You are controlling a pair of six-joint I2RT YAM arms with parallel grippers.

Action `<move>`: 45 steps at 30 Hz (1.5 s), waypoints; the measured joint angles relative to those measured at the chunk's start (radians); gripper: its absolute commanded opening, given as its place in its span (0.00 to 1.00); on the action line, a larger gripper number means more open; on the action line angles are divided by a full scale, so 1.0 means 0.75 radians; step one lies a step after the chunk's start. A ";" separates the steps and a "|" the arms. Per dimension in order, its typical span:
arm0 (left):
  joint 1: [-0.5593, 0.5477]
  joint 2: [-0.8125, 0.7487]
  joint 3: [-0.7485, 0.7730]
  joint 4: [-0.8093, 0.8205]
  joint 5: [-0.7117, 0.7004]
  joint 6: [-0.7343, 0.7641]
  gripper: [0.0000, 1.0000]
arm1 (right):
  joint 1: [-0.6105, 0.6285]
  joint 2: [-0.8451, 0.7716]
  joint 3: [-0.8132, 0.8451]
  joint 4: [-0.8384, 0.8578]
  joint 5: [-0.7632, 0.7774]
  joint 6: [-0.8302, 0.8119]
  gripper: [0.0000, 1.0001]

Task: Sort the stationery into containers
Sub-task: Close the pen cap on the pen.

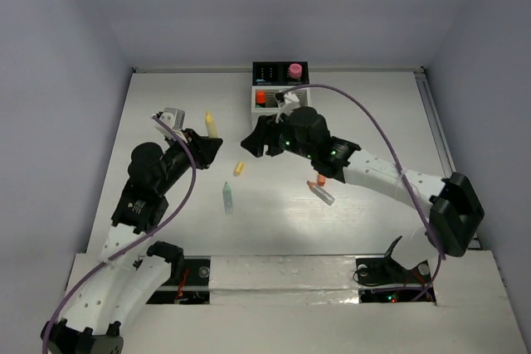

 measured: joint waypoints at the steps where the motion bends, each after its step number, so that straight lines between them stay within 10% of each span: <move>1: 0.000 -0.009 0.000 0.000 -0.012 0.001 0.00 | 0.001 0.040 -0.003 -0.014 0.005 0.002 0.76; 23: -0.001 -0.024 0.000 -0.011 -0.052 0.010 0.00 | 0.093 0.826 0.453 -0.418 0.332 -0.007 0.86; 45: -0.012 -0.024 0.000 -0.011 -0.026 0.014 0.00 | 0.121 0.942 0.605 -0.688 0.694 -0.165 0.60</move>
